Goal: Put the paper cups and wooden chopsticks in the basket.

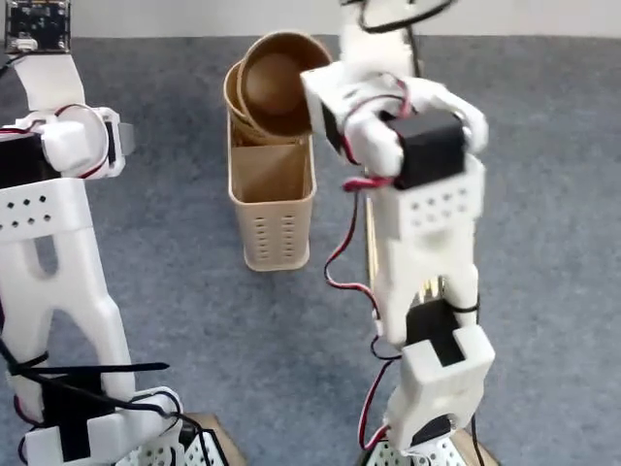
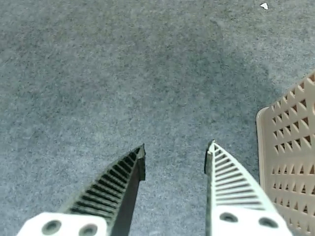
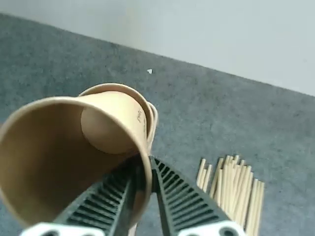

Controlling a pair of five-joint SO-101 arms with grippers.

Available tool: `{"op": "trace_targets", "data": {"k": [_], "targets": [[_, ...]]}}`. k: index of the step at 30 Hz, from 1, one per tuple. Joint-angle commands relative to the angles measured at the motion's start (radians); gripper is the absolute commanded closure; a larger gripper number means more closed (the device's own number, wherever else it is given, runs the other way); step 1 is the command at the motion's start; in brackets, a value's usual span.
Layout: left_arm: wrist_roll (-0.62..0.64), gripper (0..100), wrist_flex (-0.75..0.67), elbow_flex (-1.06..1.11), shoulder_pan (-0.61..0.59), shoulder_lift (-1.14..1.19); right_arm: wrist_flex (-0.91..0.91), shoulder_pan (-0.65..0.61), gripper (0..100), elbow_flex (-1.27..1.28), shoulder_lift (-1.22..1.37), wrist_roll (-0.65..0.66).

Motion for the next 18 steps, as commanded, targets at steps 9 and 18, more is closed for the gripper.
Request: {"op": "trace_targets", "data": {"k": [9,18], "targets": [[-0.005,78,-0.009,-0.004,-0.002,-0.015,-0.196,-0.039,81.9,0.157,-0.035,0.031],[-0.003,78,-0.009,-0.005,0.022,-0.016,-0.255,-0.081,57.0,0.213,0.015,0.035]]}}
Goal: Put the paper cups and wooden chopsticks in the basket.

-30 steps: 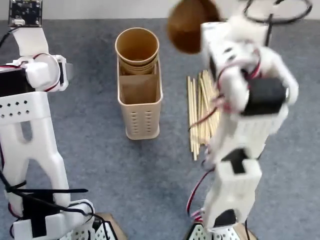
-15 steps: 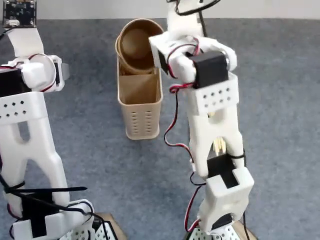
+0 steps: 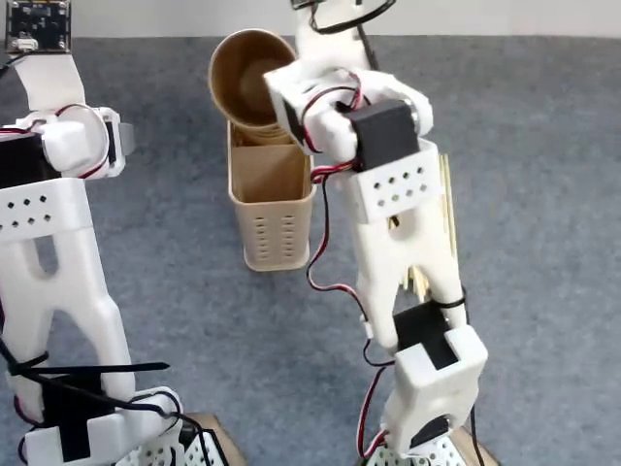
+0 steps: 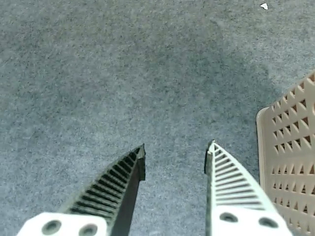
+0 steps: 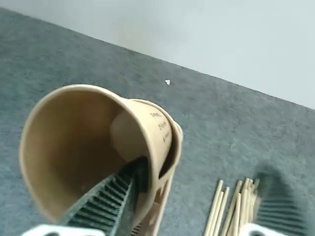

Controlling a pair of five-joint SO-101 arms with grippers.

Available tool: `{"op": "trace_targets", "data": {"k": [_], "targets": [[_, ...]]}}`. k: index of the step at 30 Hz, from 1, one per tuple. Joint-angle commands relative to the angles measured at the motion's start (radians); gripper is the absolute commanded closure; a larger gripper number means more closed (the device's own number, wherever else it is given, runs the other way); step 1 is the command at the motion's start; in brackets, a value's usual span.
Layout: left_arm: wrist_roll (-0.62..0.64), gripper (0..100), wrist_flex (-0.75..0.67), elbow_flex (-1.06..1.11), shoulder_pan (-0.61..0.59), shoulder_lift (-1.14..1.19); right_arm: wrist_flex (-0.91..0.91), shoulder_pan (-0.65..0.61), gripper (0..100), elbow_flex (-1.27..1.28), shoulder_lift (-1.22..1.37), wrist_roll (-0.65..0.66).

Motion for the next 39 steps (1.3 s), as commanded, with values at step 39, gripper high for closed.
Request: {"op": "trace_targets", "data": {"k": [39], "targets": [[-0.005,78,-0.049,0.094,0.054,-0.016,-0.369,-0.047,57.0,-0.064,0.166,0.009]]}}
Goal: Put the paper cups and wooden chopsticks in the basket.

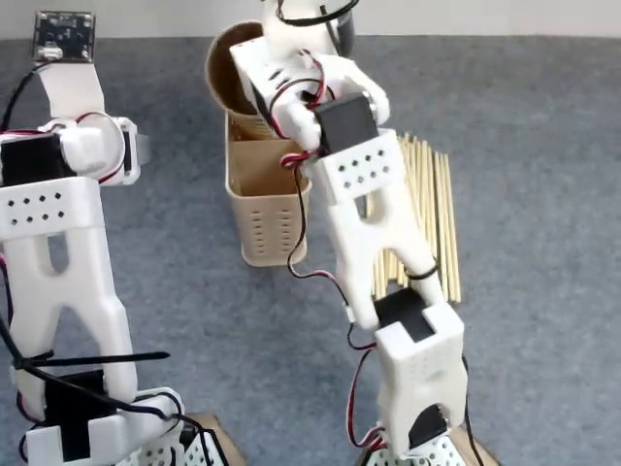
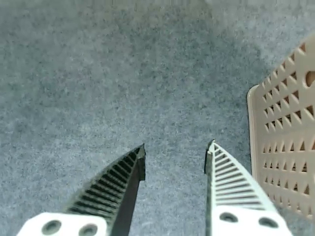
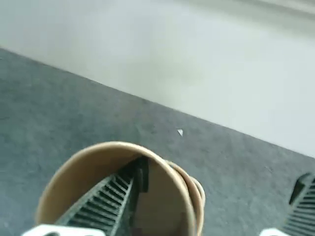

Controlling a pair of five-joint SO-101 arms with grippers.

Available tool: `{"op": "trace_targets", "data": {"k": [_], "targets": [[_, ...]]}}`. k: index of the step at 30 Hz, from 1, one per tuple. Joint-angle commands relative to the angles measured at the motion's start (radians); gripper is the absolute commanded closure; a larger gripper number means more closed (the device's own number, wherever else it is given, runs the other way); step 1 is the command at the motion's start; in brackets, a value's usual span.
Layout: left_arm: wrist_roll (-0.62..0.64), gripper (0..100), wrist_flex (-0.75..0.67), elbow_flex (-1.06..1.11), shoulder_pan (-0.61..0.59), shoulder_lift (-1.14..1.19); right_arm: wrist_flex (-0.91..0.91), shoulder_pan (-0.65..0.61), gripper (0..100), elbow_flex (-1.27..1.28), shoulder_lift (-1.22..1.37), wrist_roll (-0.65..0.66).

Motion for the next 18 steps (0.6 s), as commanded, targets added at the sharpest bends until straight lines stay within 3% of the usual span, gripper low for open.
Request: {"op": "trace_targets", "data": {"k": [1,9,15,18], "targets": [[-0.005,78,-0.041,0.016,0.016,-0.016,-0.050,-0.005,57.0,-0.044,0.024,0.006],[-0.003,78,-0.040,0.005,0.053,-0.022,0.012,-0.001,57.0,-0.045,0.010,0.009],[-0.003,78,-0.068,-0.133,0.142,-0.021,0.522,0.090,57.0,-0.045,-0.097,0.014],[-0.002,78,-0.121,-0.246,0.183,-0.019,0.693,0.142,59.1,-0.045,-0.185,0.014]]}}
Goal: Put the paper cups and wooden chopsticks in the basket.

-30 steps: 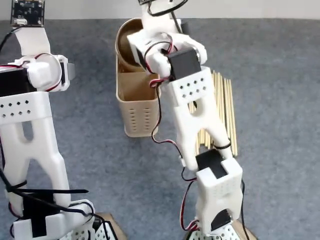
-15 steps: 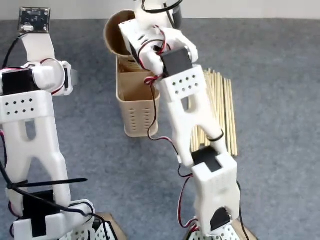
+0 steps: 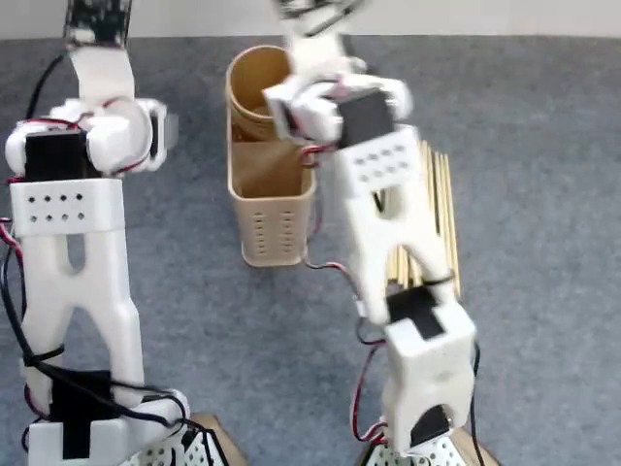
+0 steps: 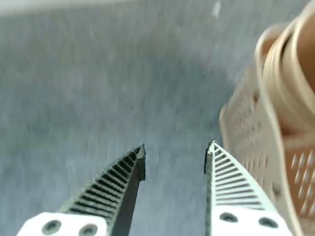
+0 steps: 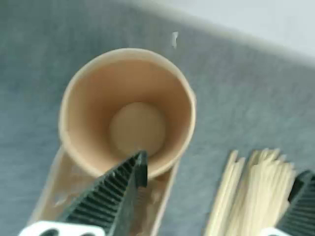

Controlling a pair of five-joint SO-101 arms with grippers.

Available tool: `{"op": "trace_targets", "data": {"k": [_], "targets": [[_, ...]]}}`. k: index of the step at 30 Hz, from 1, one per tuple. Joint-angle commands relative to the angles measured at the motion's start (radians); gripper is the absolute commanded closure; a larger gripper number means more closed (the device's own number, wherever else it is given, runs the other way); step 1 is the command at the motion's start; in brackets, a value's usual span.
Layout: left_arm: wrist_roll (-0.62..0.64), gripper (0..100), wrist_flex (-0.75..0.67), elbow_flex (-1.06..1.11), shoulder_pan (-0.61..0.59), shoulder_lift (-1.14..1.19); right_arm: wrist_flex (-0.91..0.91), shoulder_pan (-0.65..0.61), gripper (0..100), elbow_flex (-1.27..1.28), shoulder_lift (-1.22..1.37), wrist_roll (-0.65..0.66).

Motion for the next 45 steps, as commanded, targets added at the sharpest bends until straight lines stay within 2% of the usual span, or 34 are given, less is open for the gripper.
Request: {"op": "trace_targets", "data": {"k": [1,7,13,18,23,27,32,34,38,41,45], "targets": [[-0.002,78,-0.083,-0.194,0.073,-0.015,0.243,0.093,62.2,-0.027,-0.205,0.014],[0.002,78,-0.175,-0.199,0.154,-0.013,0.242,0.191,99.5,0.232,-0.473,0.014],[0.000,78,-0.322,-0.002,0.222,-0.012,0.197,0.194,97.2,0.753,-0.719,0.028],[-0.002,78,-0.489,0.203,0.220,-0.012,-0.035,0.234,97.2,1.248,-0.963,0.080],[-0.003,78,-0.569,0.355,0.223,-0.012,-0.255,0.275,97.2,1.650,-1.221,0.120],[-0.003,78,-0.617,0.423,0.225,-0.012,-0.297,0.275,97.2,1.839,-1.345,0.133],[-0.002,78,-0.614,0.381,0.222,-0.024,-0.295,0.274,97.2,1.882,-1.408,0.127],[0.003,78,-0.537,0.272,0.219,-0.042,-0.294,0.274,97.2,1.886,-1.420,0.126],[0.015,78,-0.198,0.056,0.239,-0.054,-0.297,0.275,97.2,1.934,-1.425,0.126],[0.029,78,0.029,-0.018,0.246,-0.054,-0.297,0.275,97.2,1.960,-1.425,0.126],[0.028,78,0.129,-0.024,0.246,-0.053,-0.326,0.275,97.2,1.985,-1.425,0.126]]}}
